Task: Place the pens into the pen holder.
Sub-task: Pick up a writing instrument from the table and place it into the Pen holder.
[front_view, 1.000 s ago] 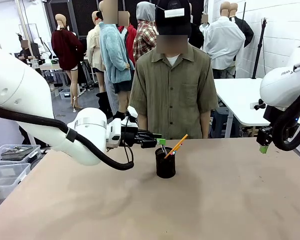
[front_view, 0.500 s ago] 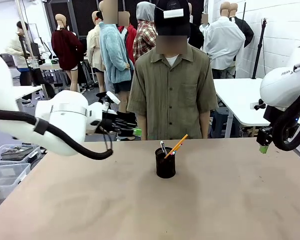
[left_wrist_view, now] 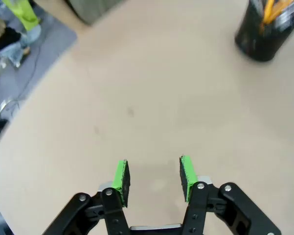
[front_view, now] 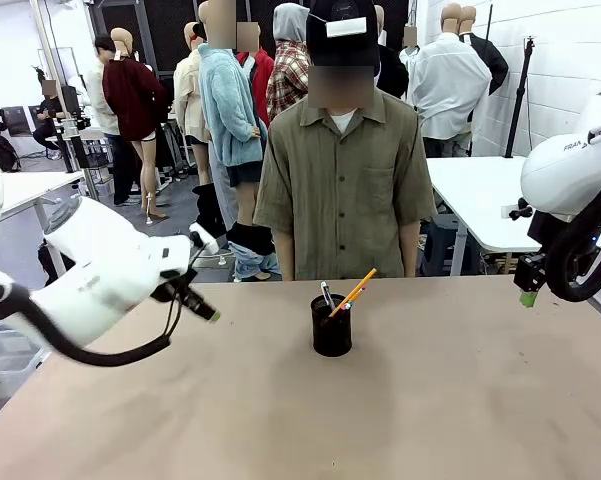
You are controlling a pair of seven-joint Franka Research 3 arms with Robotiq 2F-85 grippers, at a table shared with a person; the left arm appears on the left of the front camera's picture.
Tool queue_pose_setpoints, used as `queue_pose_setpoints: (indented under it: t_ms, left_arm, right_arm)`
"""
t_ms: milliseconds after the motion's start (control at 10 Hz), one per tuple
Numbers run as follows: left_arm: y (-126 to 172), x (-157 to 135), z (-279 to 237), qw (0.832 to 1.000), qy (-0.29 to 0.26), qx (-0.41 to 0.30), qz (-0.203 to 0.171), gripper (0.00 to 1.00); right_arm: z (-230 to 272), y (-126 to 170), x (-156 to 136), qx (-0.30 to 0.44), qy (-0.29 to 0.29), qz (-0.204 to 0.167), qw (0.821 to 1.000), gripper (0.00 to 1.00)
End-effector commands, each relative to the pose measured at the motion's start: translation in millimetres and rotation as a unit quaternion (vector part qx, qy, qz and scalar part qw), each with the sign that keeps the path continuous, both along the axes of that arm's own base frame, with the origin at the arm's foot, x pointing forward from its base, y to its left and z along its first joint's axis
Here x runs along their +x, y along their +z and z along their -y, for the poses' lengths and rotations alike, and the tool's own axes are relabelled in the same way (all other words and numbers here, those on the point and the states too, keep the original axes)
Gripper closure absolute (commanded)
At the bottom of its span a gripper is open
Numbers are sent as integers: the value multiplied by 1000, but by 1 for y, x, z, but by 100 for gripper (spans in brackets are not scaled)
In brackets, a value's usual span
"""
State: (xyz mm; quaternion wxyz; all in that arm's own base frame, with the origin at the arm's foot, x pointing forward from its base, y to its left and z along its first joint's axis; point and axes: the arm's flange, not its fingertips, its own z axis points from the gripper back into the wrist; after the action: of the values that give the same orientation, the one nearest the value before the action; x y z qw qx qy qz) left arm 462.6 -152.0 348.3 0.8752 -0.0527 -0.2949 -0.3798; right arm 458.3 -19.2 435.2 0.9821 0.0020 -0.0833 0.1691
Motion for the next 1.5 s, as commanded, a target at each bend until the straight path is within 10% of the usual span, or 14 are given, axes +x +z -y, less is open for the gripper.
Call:
queue_pose_setpoints:
  t_ms: [0, 200, 500, 1400]
  left_arm:
    - [93, 11, 15, 994, 27, 58, -91, 45]
    - [97, 1, 11, 986, 60, 104, -112, 45]
    - [94, -3, 9, 981, 99, 98, -135, 0]
    - [95, -6, 14, 978, 125, 93, -142, 0]
  right_arm:
    - [1, -3, -3, -19, 2, 7, 1000, 28]
    - [1, -3, -3, -19, 2, 7, 1000, 28]
    - [1, -3, -3, -19, 2, 7, 1000, 28]
    - [1, -3, -3, -19, 2, 7, 1000, 28]
